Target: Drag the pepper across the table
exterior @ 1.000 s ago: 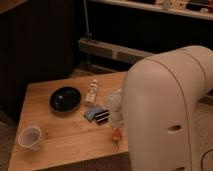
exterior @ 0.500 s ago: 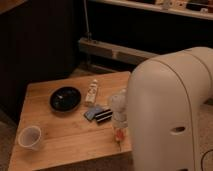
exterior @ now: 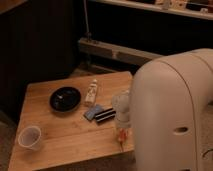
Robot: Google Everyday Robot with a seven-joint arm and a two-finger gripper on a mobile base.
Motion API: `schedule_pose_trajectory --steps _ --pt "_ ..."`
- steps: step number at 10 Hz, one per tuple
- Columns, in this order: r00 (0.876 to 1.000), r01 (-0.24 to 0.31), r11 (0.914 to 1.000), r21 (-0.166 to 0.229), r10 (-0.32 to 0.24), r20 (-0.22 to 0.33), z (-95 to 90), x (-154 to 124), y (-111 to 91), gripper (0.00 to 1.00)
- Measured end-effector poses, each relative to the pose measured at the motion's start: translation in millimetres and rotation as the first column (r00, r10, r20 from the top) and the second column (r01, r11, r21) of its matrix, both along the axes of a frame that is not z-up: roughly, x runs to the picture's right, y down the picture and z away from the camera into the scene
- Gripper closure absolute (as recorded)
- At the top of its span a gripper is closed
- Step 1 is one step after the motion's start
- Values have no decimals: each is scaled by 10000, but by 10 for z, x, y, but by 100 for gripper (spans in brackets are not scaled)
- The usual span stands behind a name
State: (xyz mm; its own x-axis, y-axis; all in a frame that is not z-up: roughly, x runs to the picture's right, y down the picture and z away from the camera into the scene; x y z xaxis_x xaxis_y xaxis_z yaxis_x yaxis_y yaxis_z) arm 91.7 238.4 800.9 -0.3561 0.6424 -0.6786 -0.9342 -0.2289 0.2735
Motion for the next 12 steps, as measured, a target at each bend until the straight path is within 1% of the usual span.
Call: schedule_pose_trajectory --steps 12 --pt "9987 -294 9996 55 296 -405 6 205 5 66"
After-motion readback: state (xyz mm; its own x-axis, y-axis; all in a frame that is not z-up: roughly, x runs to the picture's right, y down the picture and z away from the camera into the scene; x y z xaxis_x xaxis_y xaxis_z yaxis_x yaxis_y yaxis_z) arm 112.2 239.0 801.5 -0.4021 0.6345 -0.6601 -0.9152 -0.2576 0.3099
